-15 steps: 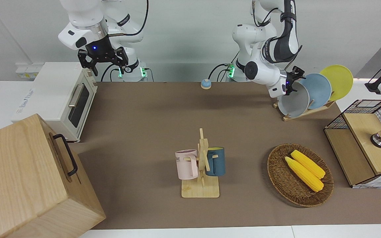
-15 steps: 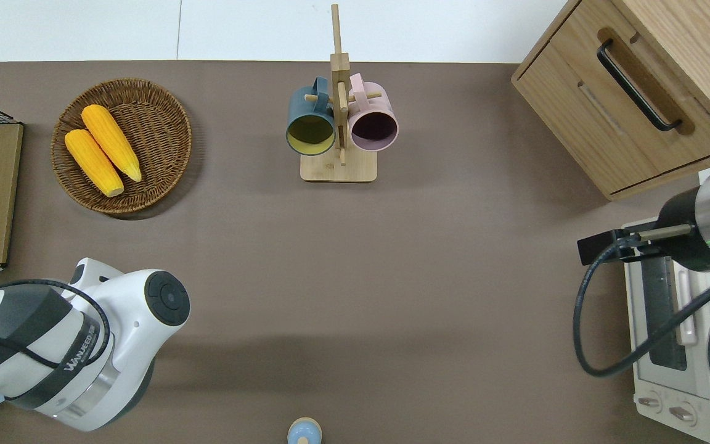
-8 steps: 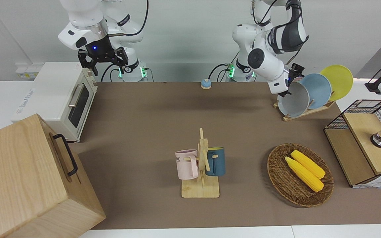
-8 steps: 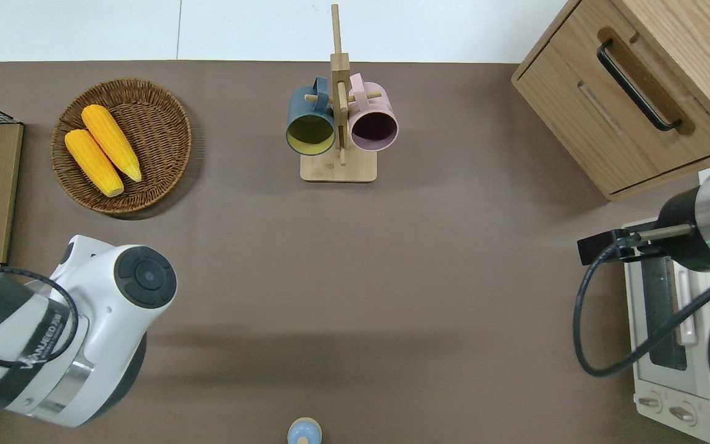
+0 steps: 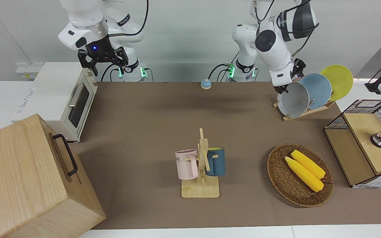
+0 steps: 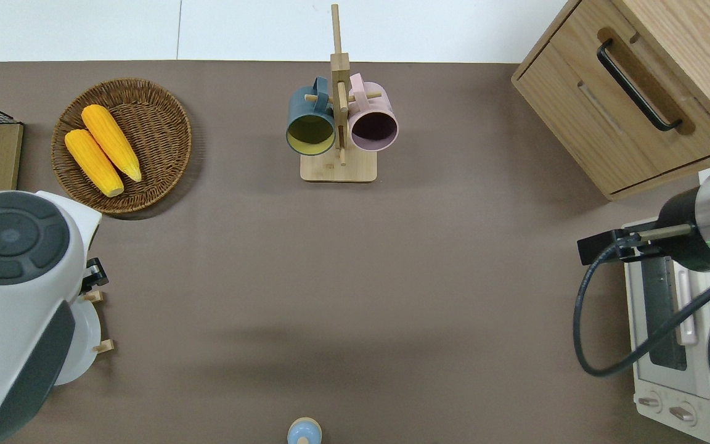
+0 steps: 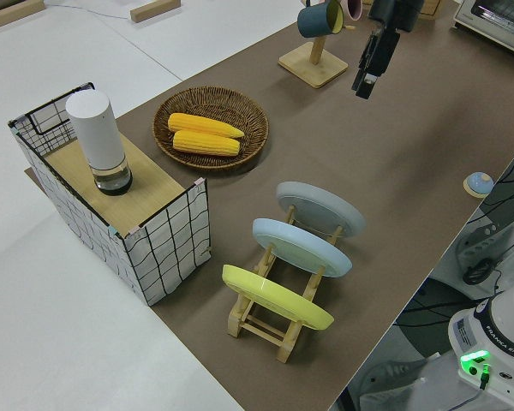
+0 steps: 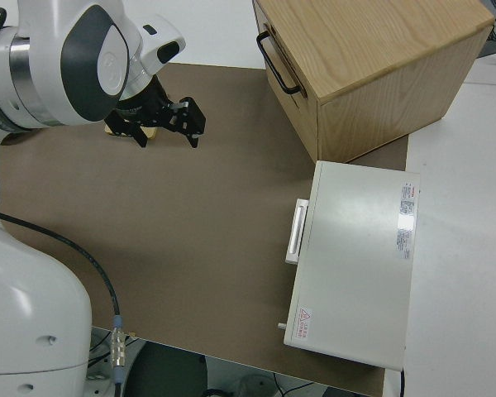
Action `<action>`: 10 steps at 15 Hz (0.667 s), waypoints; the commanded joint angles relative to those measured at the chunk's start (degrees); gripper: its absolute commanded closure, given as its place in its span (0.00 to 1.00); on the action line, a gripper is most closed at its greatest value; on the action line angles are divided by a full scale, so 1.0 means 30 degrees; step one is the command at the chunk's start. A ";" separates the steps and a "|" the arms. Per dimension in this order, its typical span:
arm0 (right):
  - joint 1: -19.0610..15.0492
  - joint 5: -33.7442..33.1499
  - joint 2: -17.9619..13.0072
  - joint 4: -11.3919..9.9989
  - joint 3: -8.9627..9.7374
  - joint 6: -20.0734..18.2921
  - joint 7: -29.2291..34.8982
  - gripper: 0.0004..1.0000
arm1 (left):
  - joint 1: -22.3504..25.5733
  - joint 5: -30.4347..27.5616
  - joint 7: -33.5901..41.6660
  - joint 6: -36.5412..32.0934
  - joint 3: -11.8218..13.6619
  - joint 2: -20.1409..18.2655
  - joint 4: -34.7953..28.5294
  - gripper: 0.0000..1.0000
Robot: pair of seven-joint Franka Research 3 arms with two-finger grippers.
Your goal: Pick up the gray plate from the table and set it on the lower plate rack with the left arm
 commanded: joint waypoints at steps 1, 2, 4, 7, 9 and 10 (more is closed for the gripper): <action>-0.0188 0.0197 -0.0047 0.0116 0.0108 -0.0248 -0.0027 0.01 | -0.0064 -0.2653 0.2158 -0.1106 0.0280 0.0090 0.1982 0.01; -0.0188 0.0197 -0.0047 0.0116 0.0108 -0.0248 -0.0027 0.01 | -0.0064 -0.3617 0.3005 -0.1224 0.0309 0.0032 0.2625 0.01; -0.0188 0.0197 -0.0047 0.0116 0.0108 -0.0248 -0.0027 0.01 | -0.0064 -0.5377 0.4705 -0.1895 0.0338 0.0031 0.3943 0.01; -0.0188 0.0197 -0.0047 0.0116 0.0108 -0.0248 -0.0027 0.01 | 0.0170 -0.8016 0.6614 -0.2075 0.0396 -0.0056 0.5325 0.01; -0.0188 0.0197 -0.0047 0.0116 0.0108 -0.0248 0.0002 0.01 | 0.0258 -0.8750 0.7579 -0.2075 0.0485 -0.0260 0.5502 0.01; -0.0188 0.0197 -0.0047 0.0116 0.0108 -0.0248 -0.0027 0.01 | 0.0258 -0.9160 0.8512 -0.2075 0.0543 -0.0407 0.5677 0.01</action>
